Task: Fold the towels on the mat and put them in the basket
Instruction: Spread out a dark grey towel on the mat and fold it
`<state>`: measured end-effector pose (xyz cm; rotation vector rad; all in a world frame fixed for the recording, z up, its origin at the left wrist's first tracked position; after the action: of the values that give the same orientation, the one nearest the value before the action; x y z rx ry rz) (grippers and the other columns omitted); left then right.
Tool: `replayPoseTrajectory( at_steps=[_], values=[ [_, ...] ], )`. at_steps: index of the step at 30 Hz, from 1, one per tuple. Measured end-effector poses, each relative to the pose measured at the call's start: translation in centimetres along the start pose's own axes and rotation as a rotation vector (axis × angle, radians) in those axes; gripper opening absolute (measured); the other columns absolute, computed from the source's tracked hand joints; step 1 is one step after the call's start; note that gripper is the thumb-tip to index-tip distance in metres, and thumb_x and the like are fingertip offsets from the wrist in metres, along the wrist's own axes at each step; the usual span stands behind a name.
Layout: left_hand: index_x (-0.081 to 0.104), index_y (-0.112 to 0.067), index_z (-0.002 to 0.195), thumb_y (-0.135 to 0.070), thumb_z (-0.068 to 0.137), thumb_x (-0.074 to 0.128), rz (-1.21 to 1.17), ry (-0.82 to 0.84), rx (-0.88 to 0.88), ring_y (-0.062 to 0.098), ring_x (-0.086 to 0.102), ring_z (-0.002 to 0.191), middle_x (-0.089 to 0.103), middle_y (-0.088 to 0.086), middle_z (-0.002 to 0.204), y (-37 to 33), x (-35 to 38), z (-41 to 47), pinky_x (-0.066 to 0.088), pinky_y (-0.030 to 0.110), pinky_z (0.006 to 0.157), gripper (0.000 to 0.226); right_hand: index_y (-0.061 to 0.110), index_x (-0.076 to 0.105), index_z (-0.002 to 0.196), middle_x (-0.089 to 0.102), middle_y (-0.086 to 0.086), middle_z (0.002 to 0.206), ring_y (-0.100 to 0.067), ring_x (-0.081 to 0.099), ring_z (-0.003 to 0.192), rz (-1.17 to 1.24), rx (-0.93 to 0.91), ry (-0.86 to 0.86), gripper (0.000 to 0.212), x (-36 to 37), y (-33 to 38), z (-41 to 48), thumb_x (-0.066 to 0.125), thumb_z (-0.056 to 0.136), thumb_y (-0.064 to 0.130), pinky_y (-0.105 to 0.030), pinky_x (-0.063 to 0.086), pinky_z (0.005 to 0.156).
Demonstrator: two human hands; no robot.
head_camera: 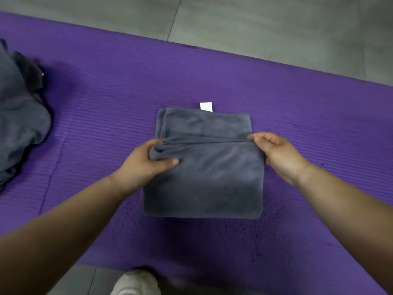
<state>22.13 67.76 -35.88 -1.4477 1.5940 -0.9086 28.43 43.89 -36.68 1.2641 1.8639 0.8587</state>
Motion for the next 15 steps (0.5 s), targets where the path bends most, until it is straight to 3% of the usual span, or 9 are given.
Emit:
replayPoseTrajectory(
  at_steps=[2,4,9,12,15],
  values=[
    [0.062,-0.011,0.095,-0.002,0.079,0.068,0.152,-0.118,0.039,-0.018,0.053,0.058,0.063,-0.018,0.07,-0.5,-1.0,2.6,0.041,-0.001,0.064,0.019,0.018,0.053,0.092,0.055,0.0,0.084,-0.001,0.055,0.068,0.022,0.026,0.046,0.01,0.8,-0.3,1.5,0.052,0.09,0.008,-0.012,0.044,0.067],
    [0.063,-0.005,0.103,-0.005,0.082,0.063,0.261,-0.16,0.078,-0.021,0.05,0.054,0.058,-0.013,0.076,-1.1,-1.3,4.4,0.039,-0.001,0.065,0.021,0.015,0.053,0.103,0.055,0.0,0.087,0.003,0.054,0.061,-0.147,-0.001,0.025,0.025,0.9,-0.5,2.7,0.06,0.084,0.001,-0.008,0.044,0.063],
    [0.064,-0.003,0.103,-0.01,0.086,0.061,0.349,-0.303,0.141,-0.021,0.05,0.053,0.057,-0.005,0.079,-2.8,-2.6,6.5,0.034,-0.004,0.056,0.019,-0.001,0.059,0.111,0.055,-0.003,0.09,0.002,0.048,0.06,-0.244,-0.129,-0.283,0.026,-1.8,1.9,4.8,0.057,0.085,-0.002,-0.011,0.039,0.065],
    [0.062,-0.001,0.107,-0.015,0.086,0.061,0.416,-0.397,0.13,0.004,0.053,0.082,0.059,0.005,0.093,-3.6,-3.7,7.4,0.035,0.004,0.058,0.025,-0.001,0.058,0.113,0.054,-0.005,0.096,-0.005,0.049,0.069,-0.359,-0.186,-0.31,0.027,-1.5,3.8,5.8,0.054,0.086,-0.001,-0.006,0.037,0.065],
    [0.054,-0.007,0.119,-0.021,0.085,0.062,0.512,-0.421,0.104,0.021,0.055,0.103,0.061,0.01,0.11,-3.5,-4.1,8.6,0.037,0.018,0.081,0.038,0.004,0.056,0.117,0.059,-0.009,0.112,-0.019,0.054,0.099,-0.51,-0.202,-0.345,0.028,-1.5,4.6,6.4,0.052,0.089,0.005,-0.012,0.035,0.076]
  ],
)
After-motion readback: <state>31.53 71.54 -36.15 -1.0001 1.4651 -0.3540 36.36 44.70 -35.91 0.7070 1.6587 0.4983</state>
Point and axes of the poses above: each hand's wrist, its own z-axis towards the middle knuckle, its own x-axis out of the palm, y = z × x, the point moved 10 cm from there along z, towards the middle knuckle
